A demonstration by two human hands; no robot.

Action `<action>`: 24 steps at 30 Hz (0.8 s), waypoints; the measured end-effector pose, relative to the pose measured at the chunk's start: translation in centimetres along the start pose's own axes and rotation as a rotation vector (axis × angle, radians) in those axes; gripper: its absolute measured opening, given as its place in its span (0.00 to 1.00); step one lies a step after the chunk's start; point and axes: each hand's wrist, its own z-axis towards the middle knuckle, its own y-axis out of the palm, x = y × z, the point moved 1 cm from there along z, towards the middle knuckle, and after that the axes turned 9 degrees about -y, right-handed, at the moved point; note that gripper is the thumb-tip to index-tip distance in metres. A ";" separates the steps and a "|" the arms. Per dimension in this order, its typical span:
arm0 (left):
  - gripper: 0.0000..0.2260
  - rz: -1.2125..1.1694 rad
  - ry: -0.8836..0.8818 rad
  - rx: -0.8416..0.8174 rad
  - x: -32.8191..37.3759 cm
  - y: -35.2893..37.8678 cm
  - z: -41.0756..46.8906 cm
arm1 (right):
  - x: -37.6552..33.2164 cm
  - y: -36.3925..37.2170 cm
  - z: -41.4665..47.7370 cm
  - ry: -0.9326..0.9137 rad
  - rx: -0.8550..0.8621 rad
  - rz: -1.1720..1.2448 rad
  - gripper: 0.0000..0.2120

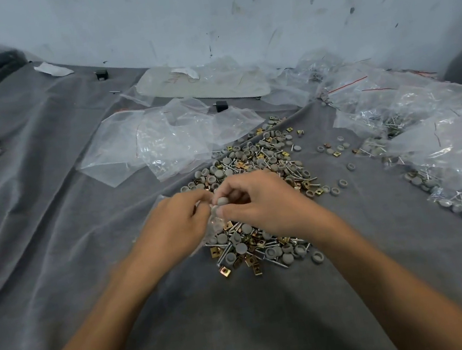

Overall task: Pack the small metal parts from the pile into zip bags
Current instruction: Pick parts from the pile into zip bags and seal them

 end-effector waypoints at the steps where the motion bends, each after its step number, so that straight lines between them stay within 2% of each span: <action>1: 0.11 -0.027 0.014 0.004 0.0 -0.2 0.0 | -0.2 0.3 0.3 -0.005 -0.002 -0.040 0.02; 4: 0.15 -0.188 0.007 -0.050 -0.3 -0.7 0.4 | -0.6 0.1 0.9 0.000 -0.023 -0.193 0.02; 7: 0.18 -0.416 -0.038 -0.192 -0.5 -0.7 0.7 | -1.2 0.0 1.2 -0.016 -0.063 -0.344 0.04; 10: 0.19 -0.674 -0.077 -0.278 -0.3 -0.7 0.5 | -2.0 0.0 1.6 -0.016 -0.167 -0.448 0.06; 12: 0.19 -0.781 -0.080 -0.246 -0.3 -0.9 0.5 | -2.4 -0.3 1.8 0.038 -0.265 -0.558 0.09; 15: 0.19 -0.665 0.021 -0.119 -0.2 -0.8 0.5 | -3.1 -0.7 2.3 0.025 -0.303 -0.733 0.07; 19: 0.13 -0.568 0.069 -0.146 -0.4 -1.1 0.6 | -4.0 -0.9 3.0 -0.017 -0.288 -0.584 0.07; 21: 0.16 -0.524 0.009 -0.080 -1.1 -1.4 0.8 | -4.0 -1.2 2.6 -0.004 -0.286 -0.400 0.10; 24: 0.17 -0.527 -0.087 0.024 -1.9 -1.6 1.1 | -3.2 -2.1 1.4 0.002 -0.055 -0.178 0.08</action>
